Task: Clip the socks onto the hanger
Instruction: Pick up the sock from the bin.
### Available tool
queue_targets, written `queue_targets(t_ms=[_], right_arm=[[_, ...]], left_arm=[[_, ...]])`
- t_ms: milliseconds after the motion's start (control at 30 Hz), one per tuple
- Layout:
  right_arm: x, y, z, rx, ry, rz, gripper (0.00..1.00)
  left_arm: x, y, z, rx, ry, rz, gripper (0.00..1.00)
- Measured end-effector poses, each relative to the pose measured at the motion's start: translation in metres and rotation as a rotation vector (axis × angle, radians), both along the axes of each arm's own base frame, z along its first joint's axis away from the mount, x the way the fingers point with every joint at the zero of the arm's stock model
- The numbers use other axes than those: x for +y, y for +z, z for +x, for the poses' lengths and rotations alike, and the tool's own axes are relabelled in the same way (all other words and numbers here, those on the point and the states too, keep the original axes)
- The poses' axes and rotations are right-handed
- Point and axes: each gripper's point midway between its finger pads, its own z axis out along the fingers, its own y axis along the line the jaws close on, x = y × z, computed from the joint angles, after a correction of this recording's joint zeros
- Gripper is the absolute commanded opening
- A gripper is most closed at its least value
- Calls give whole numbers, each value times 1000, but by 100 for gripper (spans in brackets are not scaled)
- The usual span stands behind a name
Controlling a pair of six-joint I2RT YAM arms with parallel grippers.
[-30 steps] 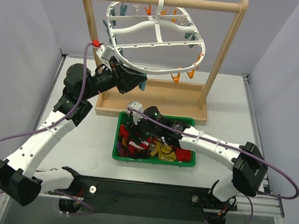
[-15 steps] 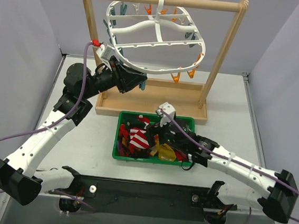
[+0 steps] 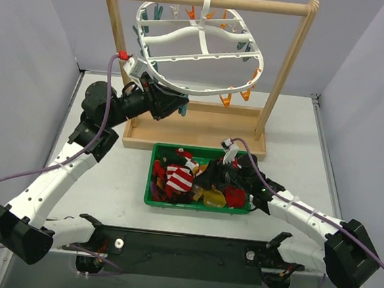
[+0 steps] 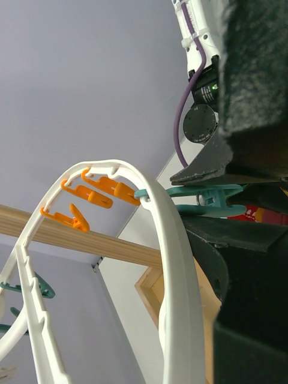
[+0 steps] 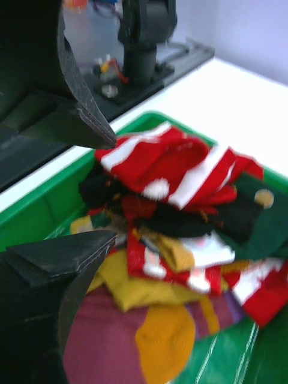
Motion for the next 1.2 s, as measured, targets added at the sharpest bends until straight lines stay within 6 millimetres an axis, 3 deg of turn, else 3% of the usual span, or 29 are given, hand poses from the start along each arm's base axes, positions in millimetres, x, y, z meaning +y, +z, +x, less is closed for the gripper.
queue_targets(t_ms=[167,367,600,967,1033,1067,1200], right_arm=[[12,9,-3,54,42,122,51],[22,1,-7,135,82,163,47],[24,-1,-8,153,90,172,24],[29,1,-7,97,90,150,29],[31,2,-8,96,95,150,15],[32,3,-7,91,97,152,2],[36,7,-7,59,99,141,0]], left_arm=[[0,0,0,-2,1,3,0],[0,0,0,-4,1,3,0],[0,0,0,-4,1,3,0],[0,0,0,-3,1,3,0],[0,0,0,-4,1,3,0],[0,1,0,-5,1,2,0],[0,1,0,-9,3,6,0]])
